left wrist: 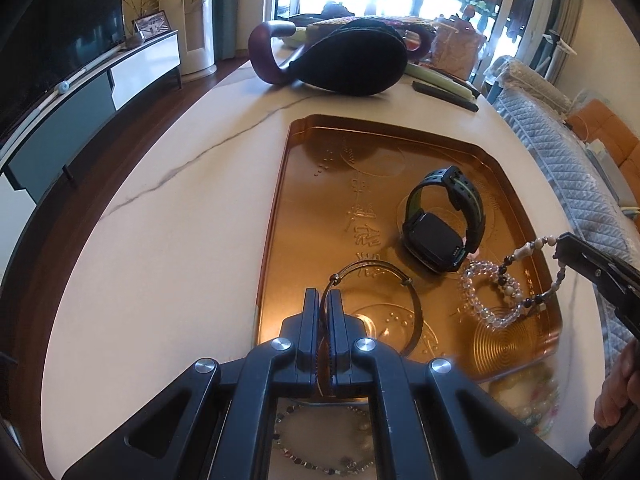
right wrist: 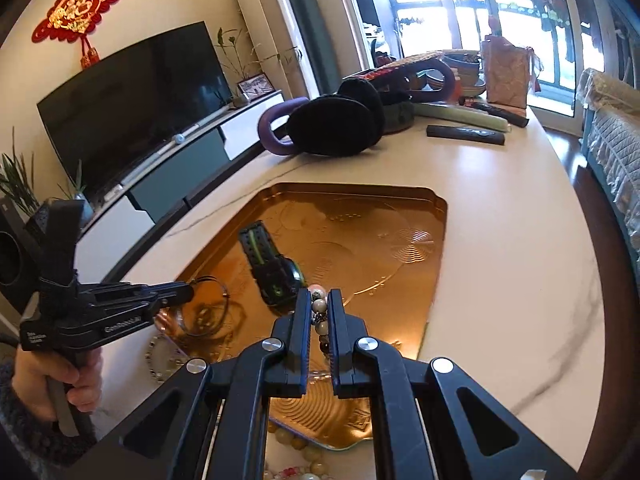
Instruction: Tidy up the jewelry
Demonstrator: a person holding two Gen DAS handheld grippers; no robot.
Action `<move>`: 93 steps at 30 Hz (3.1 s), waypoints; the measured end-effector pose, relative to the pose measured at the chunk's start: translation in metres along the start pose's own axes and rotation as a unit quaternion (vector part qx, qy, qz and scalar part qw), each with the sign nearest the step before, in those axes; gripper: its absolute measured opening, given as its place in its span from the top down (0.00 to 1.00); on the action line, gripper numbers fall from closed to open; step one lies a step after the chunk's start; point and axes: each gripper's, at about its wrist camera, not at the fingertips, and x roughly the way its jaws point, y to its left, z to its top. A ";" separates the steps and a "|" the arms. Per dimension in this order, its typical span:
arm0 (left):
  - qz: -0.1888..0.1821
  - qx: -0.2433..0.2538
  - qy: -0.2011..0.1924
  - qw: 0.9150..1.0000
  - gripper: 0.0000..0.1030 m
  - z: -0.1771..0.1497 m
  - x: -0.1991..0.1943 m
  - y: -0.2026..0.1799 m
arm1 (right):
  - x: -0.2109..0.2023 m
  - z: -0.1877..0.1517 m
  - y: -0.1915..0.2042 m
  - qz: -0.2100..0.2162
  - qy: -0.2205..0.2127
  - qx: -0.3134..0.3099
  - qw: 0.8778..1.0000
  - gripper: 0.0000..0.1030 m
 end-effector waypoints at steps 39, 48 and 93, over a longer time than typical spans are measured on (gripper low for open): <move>0.019 0.055 -0.063 0.996 0.37 -0.075 -0.091 -0.003 | -0.051 -0.060 0.017 -0.008 0.049 -0.027 0.998 0.82; -0.018 0.070 -0.025 0.997 0.48 -0.072 -0.057 -0.019 | -0.032 -0.066 0.019 -0.003 0.083 -0.030 0.996 0.82; -0.103 0.035 -0.093 0.990 0.92 -0.053 -0.124 -0.020 | -0.087 -0.046 0.053 -0.031 -0.047 -0.085 0.995 0.89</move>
